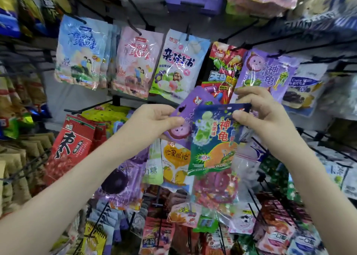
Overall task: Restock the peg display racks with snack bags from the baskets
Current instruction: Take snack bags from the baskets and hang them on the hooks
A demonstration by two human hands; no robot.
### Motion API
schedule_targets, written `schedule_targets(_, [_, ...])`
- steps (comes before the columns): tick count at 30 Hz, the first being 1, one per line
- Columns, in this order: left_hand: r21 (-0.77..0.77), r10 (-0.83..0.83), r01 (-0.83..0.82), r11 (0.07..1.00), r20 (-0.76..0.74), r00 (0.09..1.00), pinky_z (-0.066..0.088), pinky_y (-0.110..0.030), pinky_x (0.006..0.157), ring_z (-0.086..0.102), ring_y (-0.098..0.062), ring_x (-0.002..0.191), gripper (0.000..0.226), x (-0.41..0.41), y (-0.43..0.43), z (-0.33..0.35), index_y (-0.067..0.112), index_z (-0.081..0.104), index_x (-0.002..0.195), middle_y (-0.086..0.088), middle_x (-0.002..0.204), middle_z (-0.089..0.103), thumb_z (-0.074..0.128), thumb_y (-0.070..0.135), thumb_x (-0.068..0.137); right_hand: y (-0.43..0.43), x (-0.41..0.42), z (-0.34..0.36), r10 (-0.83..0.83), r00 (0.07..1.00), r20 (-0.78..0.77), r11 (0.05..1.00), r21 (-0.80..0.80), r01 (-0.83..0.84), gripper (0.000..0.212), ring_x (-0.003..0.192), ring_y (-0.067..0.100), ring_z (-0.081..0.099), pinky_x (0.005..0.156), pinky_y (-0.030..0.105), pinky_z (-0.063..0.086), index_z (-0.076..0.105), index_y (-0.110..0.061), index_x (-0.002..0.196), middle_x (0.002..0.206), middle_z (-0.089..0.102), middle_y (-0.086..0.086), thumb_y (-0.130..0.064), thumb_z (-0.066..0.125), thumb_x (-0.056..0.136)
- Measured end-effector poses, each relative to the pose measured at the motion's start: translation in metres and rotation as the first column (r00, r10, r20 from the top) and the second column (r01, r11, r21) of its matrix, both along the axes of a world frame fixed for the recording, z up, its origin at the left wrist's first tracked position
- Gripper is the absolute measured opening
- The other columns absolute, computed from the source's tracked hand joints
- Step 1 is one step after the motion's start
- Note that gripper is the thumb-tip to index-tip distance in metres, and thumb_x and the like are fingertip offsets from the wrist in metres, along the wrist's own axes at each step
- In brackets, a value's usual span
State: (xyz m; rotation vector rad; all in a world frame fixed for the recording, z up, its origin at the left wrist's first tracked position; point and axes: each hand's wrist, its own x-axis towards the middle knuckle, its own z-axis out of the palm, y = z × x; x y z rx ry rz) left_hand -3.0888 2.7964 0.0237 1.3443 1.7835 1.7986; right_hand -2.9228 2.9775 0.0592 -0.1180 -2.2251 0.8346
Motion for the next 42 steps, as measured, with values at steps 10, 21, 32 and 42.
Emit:
schedule_targets(10, [-0.110, -0.197, 0.204, 0.973, 0.073, 0.978, 0.051, -0.018, 0.053, 0.061, -0.006, 0.049, 0.049, 0.026, 0.017, 0.055, -0.004, 0.066, 0.099, 0.001, 0.059, 0.069, 0.041, 0.038, 0.096, -0.011, 0.009, 0.020, -0.020, 0.999, -0.043, 0.991, 0.129, 0.026, 0.019, 0.084, -0.006, 0.053, 0.074, 0.009, 0.040, 0.059, -0.022, 0.079, 0.098, 0.057, -0.003, -0.008, 0.072, 0.082])
schedule_targets(21, [-0.031, 0.036, -0.041, 0.999, -0.160, 0.986, 0.040, -0.013, 0.058, 0.054, 0.002, 0.057, 0.005, 0.025, 0.027, 0.039, 0.025, 0.071, 0.090, 0.013, 0.069, 0.068, 0.068, 0.023, 0.087, -0.016, -0.002, 0.020, -0.078, 0.996, -0.042, 0.995, 0.056, 0.080, 0.023, 0.077, 0.032, 0.057, 0.067, 0.038, 0.048, 0.056, -0.029, 0.093, 0.080, 0.062, 0.005, -0.018, 0.072, 0.081])
schedule_targets(32, [-0.004, 0.085, -0.091, 0.996, -0.304, 0.949, 0.035, -0.014, 0.053, 0.046, -0.001, 0.047, 0.013, 0.021, 0.049, 0.044, 0.024, 0.069, 0.082, 0.010, 0.054, 0.057, 0.061, 0.029, 0.092, -0.001, -0.009, 0.028, -0.202, 0.979, 0.021, 0.959, 0.208, 0.193, 0.020, 0.073, 0.004, 0.055, 0.063, 0.014, 0.039, 0.059, -0.029, 0.077, 0.081, 0.063, -0.006, -0.016, 0.059, 0.092])
schedule_targets(42, [0.102, 0.133, -0.101, 0.990, -0.383, 0.914, 0.038, -0.016, 0.058, 0.051, 0.003, 0.058, 0.015, 0.028, 0.080, 0.062, 0.029, 0.067, 0.074, 0.014, 0.057, 0.058, 0.066, 0.035, 0.088, 0.009, -0.009, 0.036, -0.178, 0.983, -0.053, 0.977, 0.112, 0.183, 0.013, 0.069, 0.008, 0.055, 0.065, 0.022, 0.044, 0.065, -0.026, 0.081, 0.076, 0.064, -0.004, -0.019, 0.061, 0.092])
